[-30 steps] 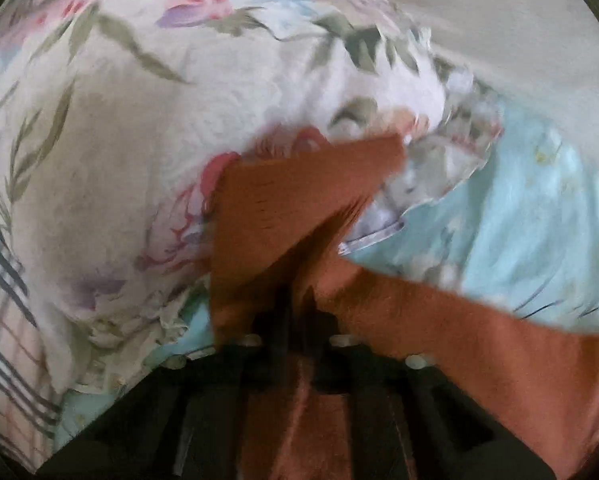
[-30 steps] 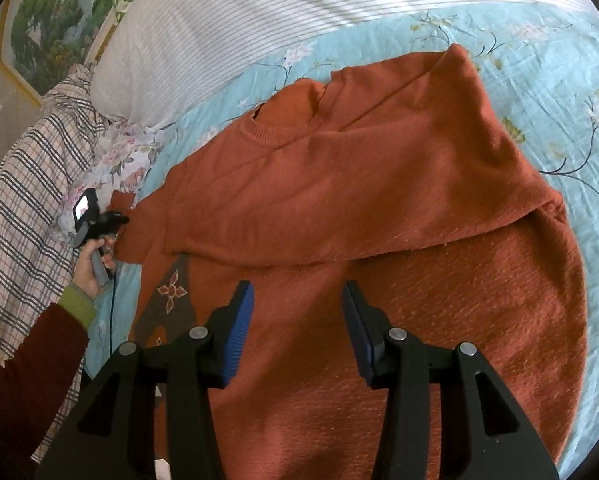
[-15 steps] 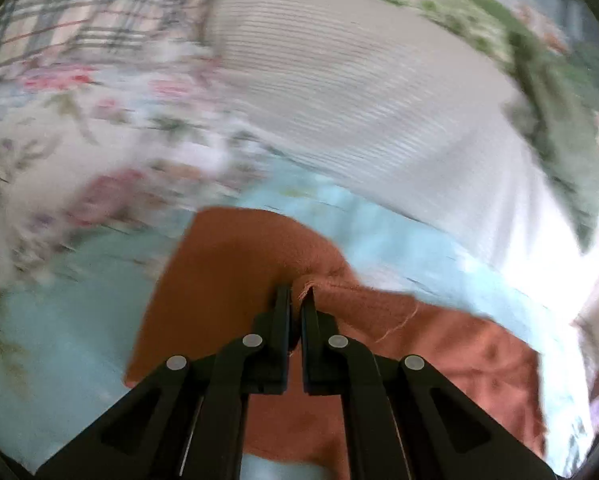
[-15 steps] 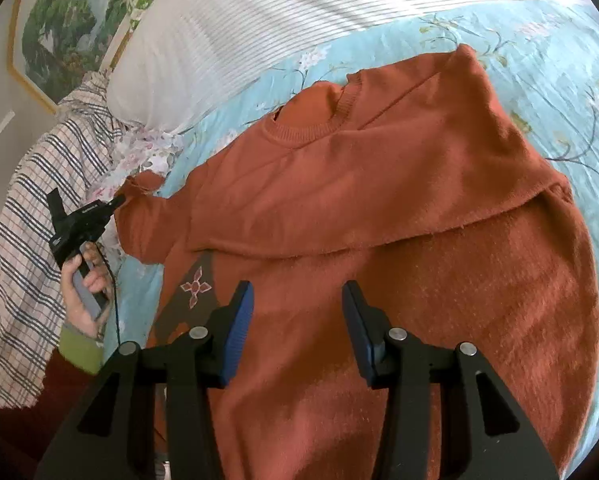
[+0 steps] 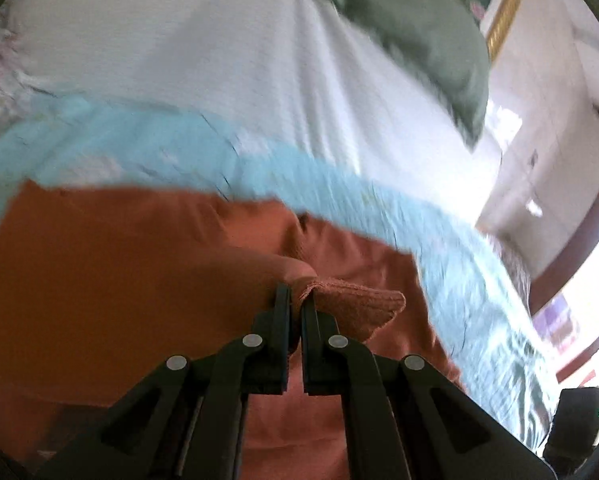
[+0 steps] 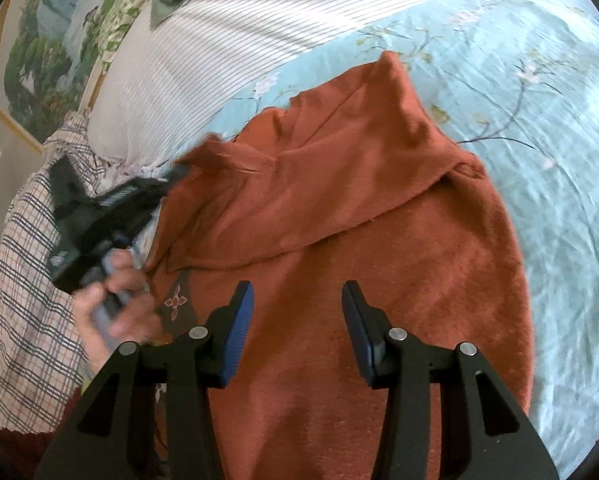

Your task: Fold small clothes

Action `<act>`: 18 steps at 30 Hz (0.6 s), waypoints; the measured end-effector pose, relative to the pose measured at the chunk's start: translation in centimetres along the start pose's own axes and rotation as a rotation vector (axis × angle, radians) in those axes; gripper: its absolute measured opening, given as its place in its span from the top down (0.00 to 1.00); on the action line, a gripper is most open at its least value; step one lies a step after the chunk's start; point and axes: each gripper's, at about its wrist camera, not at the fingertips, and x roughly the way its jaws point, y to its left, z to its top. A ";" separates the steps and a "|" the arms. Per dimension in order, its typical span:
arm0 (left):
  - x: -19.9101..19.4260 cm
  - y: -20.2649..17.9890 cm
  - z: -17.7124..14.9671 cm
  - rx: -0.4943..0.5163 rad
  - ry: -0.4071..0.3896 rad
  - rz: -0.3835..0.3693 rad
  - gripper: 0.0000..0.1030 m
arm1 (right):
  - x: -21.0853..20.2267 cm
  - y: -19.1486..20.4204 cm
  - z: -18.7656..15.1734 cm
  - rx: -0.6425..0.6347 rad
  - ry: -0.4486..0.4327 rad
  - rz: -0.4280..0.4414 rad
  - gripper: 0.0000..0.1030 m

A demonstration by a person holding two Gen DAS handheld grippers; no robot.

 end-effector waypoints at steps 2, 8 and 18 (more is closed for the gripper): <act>2.5 -0.8 -1.1 0.019 0.054 0.009 0.97 | -0.2 -0.3 0.0 0.006 -0.005 -0.004 0.54; 4.9 0.1 -3.4 0.052 0.153 0.033 0.94 | -0.3 -1.0 0.4 0.038 -0.019 0.003 0.54; -2.7 4.9 -6.2 0.031 0.107 0.166 0.52 | 4.2 1.4 3.0 0.055 0.020 0.115 0.54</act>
